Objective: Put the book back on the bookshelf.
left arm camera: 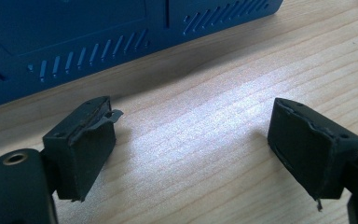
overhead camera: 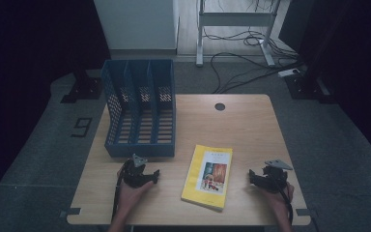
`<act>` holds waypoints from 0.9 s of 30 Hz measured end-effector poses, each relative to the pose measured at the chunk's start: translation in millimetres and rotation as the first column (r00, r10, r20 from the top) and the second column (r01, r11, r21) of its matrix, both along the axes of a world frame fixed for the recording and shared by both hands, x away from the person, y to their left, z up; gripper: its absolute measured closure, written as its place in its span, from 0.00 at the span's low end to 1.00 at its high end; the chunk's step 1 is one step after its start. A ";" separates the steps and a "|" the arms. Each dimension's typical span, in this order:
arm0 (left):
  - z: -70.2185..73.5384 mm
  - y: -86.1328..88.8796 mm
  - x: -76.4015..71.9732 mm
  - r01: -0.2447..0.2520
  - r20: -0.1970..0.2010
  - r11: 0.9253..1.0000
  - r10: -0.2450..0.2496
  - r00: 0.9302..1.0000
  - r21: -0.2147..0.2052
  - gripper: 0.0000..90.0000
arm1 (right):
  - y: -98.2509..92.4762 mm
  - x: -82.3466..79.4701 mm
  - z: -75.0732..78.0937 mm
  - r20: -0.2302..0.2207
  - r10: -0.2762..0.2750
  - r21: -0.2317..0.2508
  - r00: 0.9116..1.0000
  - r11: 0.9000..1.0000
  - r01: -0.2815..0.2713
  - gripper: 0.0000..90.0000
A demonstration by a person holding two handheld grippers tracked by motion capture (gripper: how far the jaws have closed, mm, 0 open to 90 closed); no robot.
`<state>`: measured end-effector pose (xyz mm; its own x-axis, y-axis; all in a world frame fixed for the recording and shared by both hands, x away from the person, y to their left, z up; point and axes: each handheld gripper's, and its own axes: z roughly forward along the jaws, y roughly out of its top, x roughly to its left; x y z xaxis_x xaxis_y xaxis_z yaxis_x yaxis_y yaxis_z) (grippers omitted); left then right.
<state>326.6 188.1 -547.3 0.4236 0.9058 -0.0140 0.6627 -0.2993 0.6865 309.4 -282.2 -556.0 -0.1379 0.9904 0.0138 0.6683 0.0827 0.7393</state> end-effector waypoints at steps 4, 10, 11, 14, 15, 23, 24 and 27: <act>0.1 0.4 0.1 0.000 0.000 1.000 0.000 1.000 -0.003 0.16 | 0.0 0.1 0.0 0.001 0.000 0.001 1.000 1.000 0.000 0.15; 2.2 -0.7 -1.7 -0.005 0.016 0.999 0.006 1.000 -0.045 0.21 | 0.3 0.0 0.1 0.002 0.003 0.001 1.000 1.000 -0.003 0.15; 3.4 -1.9 -1.7 -0.001 0.023 0.999 0.002 1.000 -0.052 0.21 | 0.2 -1.0 0.1 0.003 0.004 0.000 1.000 1.000 -0.004 0.16; 6.9 -4.2 -2.0 0.009 0.038 0.998 -0.006 0.999 -0.065 0.23 | -0.2 -4.2 0.2 0.004 0.003 0.001 1.000 1.000 -0.003 0.17; 8.0 -4.3 -2.4 0.009 0.039 0.997 -0.007 0.999 -0.073 0.23 | -0.5 -5.0 0.3 0.004 0.002 0.001 1.000 1.000 -0.002 0.17; 16.9 -2.9 -6.0 0.017 0.060 0.991 -0.009 0.998 -0.132 0.24 | 0.2 -4.9 0.3 0.007 -0.003 0.002 1.000 1.000 0.003 0.17; 18.1 -3.7 -6.2 0.020 0.060 0.990 -0.011 0.998 -0.141 0.25 | 0.1 -5.0 0.3 0.007 -0.002 0.002 1.000 1.000 0.002 0.17; 21.3 -8.5 -7.4 0.037 0.065 0.987 -0.027 0.998 -0.156 0.25 | -0.1 -5.4 0.4 0.007 -0.002 0.003 1.000 1.000 0.002 0.18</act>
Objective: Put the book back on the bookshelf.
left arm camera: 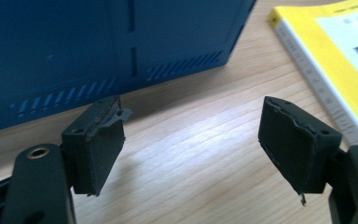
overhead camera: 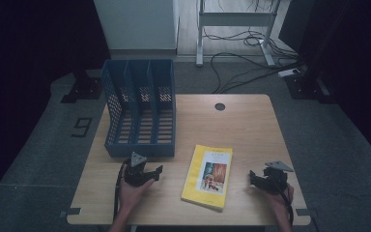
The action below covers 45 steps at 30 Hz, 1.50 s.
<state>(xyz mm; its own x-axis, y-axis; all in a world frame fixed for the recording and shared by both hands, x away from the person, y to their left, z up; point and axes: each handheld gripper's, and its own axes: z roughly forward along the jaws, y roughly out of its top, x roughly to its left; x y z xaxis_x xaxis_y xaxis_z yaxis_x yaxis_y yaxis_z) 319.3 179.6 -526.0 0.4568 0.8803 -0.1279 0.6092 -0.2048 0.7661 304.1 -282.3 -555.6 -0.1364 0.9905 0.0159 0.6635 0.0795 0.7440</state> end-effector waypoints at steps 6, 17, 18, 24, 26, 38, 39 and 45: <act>4.1 -13.1 -2.5 0.045 0.006 0.999 -0.045 0.999 -0.011 0.26 | 2.0 -1.3 0.0 0.001 -0.002 -0.002 1.000 1.000 0.002 0.19; 14.5 -29.9 0.0 0.083 0.000 0.996 -0.083 0.997 -0.024 0.27 | 2.8 -2.5 0.0 0.003 0.003 0.000 1.000 1.000 -0.003 0.19; 14.6 -32.0 0.4 0.081 0.000 0.996 -0.081 0.997 -0.022 0.27 | 2.8 -2.5 0.0 0.003 0.004 -0.001 1.000 1.000 -0.004 0.19; 20.6 -50.0 1.6 0.124 0.002 0.992 -0.124 0.992 -0.009 0.27 | 3.3 -2.6 0.0 0.004 0.003 -0.001 1.000 1.000 -0.003 0.19; 19.9 -56.9 1.9 0.138 0.001 0.990 -0.138 0.990 -0.014 0.27 | 4.2 -2.9 0.0 0.004 0.002 -0.001 1.000 1.000 -0.002 0.20; 5.1 -82.5 1.7 0.200 -0.024 0.980 -0.200 0.979 0.011 0.27 | 19.9 -6.6 10.2 0.029 0.035 0.024 0.999 0.999 -0.036 0.22; 4.4 -83.8 0.8 0.207 -0.026 0.978 -0.207 0.978 0.009 0.27 | 22.6 -7.5 12.3 0.038 0.044 0.030 0.998 0.999 -0.045 0.22; -3.1 -94.2 -2.2 0.251 -0.057 0.968 -0.251 0.966 -0.013 0.27 | 39.0 -9.9 21.3 0.073 0.089 0.033 0.993 0.995 -0.092 0.22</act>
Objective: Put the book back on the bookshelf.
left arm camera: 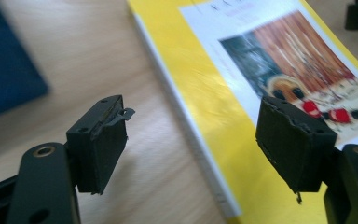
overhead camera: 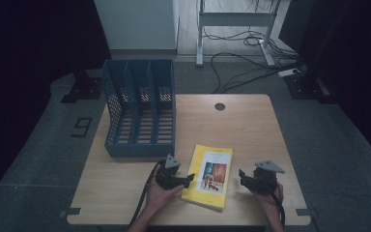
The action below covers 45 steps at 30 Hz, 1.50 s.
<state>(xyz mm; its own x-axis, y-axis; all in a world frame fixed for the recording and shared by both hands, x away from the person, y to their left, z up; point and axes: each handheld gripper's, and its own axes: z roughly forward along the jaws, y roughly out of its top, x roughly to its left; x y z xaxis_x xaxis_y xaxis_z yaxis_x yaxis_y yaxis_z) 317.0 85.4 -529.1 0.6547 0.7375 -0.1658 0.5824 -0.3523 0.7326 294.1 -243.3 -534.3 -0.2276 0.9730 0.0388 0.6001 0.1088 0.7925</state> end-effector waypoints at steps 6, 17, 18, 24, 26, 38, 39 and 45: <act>-12.6 -17.6 -1.6 0.033 -0.025 0.999 -0.032 0.999 0.025 0.27 | 9.2 0.6 5.6 0.008 0.019 0.028 1.000 0.999 -0.020 0.24; -13.9 -23.2 -2.6 0.043 -0.026 0.999 -0.043 0.999 0.004 0.33 | 32.1 4.9 13.8 0.036 0.068 0.050 0.997 0.996 -0.070 0.24; -14.1 -23.3 -2.3 0.043 -0.029 0.999 -0.043 0.999 0.001 0.33 | 34.5 5.4 14.2 0.034 0.073 0.048 0.997 0.996 -0.075 0.24; -15.4 -22.4 -0.4 0.046 -0.048 0.999 -0.047 0.998 -0.016 0.32 | 50.7 11.9 13.1 0.018 0.109 0.038 0.994 0.993 -0.109 0.24; -16.0 -21.9 -0.3 0.047 -0.051 0.999 -0.048 0.998 -0.024 0.32 | 55.0 15.8 12.0 0.012 0.120 0.030 0.993 0.992 -0.120 0.24; -17.6 -21.0 -0.9 0.041 -0.049 0.999 -0.043 0.998 -0.035 0.32 | 65.6 22.8 -5.4 -0.051 0.145 0.017 0.988 0.989 -0.144 0.22; -17.7 -21.0 -0.9 0.041 -0.049 0.999 -0.043 0.998 -0.035 0.32 | 66.1 23.1 -6.5 -0.054 0.148 0.022 0.988 0.989 -0.147 0.22; -18.1 -20.9 -1.4 0.040 -0.045 0.998 -0.042 0.998 -0.038 0.32 | 66.8 22.9 -8.4 -0.073 0.149 0.046 0.986 0.988 -0.146 0.22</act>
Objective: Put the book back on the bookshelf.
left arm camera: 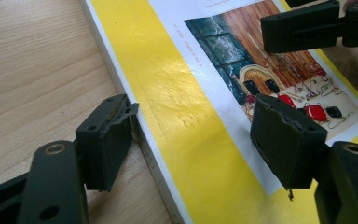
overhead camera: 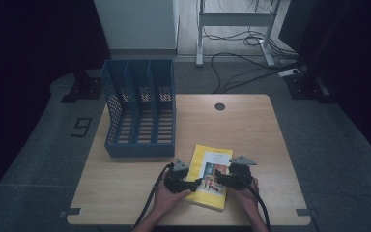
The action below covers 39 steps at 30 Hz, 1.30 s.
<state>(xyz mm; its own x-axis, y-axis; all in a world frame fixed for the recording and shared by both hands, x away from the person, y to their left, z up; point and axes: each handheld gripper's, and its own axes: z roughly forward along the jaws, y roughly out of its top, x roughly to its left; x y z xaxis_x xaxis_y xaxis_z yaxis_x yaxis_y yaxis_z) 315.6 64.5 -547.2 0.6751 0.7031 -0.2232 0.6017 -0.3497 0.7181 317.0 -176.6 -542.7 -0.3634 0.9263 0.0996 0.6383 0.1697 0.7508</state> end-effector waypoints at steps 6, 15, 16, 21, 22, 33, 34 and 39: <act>-0.3 0.2 -0.2 0.000 0.000 1.000 0.000 1.000 -0.003 0.32 | 3.2 1.1 -2.4 0.001 0.006 0.019 1.000 1.000 -0.006 0.22; -0.2 -0.4 -1.3 -0.011 0.000 1.000 0.011 1.000 -0.001 0.33 | 2.0 1.7 -4.0 -0.007 0.002 0.050 1.000 0.999 -0.002 0.24; -0.1 -0.8 -1.6 -0.015 0.000 1.000 0.015 1.000 -0.002 0.33 | 1.8 1.7 -4.0 -0.009 0.003 0.053 1.000 0.999 -0.002 0.24; 0.5 -1.3 -2.6 -0.022 -0.002 1.000 0.022 1.000 0.001 0.33 | 1.5 0.8 -3.4 0.000 0.011 0.047 1.000 0.999 -0.011 0.26; 0.7 -1.4 -2.9 -0.025 -0.003 1.000 0.025 1.000 0.003 0.33 | 1.4 0.7 -3.4 0.001 0.012 0.048 1.000 0.999 -0.012 0.26; 2.8 -1.8 -7.0 -0.015 -0.020 1.000 0.015 1.000 0.016 0.34 | 0.0 0.2 -2.8 0.009 0.030 0.047 1.000 0.998 -0.030 0.28; 2.9 -1.9 -7.7 -0.014 -0.020 1.000 0.014 1.000 0.016 0.34 | 0.2 0.0 -2.7 0.009 0.031 0.045 0.999 0.999 -0.031 0.28; 2.3 -1.4 -8.4 -0.012 -0.018 1.000 0.013 1.000 0.011 0.34 | -0.4 0.0 -3.2 0.010 0.039 0.042 0.999 0.998 -0.039 0.28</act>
